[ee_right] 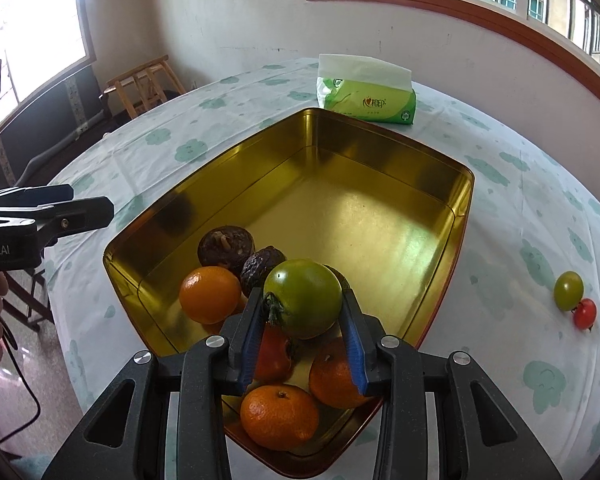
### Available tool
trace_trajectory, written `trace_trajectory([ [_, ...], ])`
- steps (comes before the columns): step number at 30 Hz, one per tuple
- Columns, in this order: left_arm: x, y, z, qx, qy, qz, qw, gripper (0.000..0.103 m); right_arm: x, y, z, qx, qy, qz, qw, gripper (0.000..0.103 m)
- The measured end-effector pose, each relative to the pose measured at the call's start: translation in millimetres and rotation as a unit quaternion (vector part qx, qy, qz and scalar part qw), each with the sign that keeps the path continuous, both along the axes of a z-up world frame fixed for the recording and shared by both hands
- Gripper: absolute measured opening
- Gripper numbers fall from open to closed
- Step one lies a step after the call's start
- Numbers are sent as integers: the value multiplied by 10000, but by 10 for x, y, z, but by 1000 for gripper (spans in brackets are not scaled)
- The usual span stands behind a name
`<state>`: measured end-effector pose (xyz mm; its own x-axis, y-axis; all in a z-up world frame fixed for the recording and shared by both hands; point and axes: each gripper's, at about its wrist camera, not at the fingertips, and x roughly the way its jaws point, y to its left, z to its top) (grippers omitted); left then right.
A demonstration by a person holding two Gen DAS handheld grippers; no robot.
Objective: Organize fruits
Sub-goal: 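Lower the green tomato into the tin and open the right tool, then grasp the red tomato with the right tool while the left tool moves to the green tomato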
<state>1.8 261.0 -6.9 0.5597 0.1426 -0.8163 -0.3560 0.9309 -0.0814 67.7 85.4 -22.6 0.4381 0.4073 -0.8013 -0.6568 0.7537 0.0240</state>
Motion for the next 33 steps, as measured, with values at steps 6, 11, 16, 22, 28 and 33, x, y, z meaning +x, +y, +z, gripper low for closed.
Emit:
trace_trajectory([
  [6, -14, 11, -9, -23, 16, 6, 10000, 90, -6, 20, -8, -23, 5, 5, 10000, 38],
  [11, -19, 8, -9, -24, 11, 8, 10000, 91, -21, 8, 7, 37, 24, 22, 10000, 40],
  [16, -23, -78, 0, 2, 20, -55, 10000, 91, -64, -76, 130, 221, -86, -9, 9997, 48],
  [22, -11, -167, 38, 50, -8, -127, 9999, 90, -70, -350, 348, 510, -306, -262, 9979, 49],
  [28, 9, -239, 62, 76, -13, -178, 9998, 90, 159, -898, 342, 381, -411, -963, 9938, 50],
  [33, 62, -324, 71, 79, -9, -246, 9997, 90, 392, -1458, 235, 164, -430, -1662, 9850, 50],
])
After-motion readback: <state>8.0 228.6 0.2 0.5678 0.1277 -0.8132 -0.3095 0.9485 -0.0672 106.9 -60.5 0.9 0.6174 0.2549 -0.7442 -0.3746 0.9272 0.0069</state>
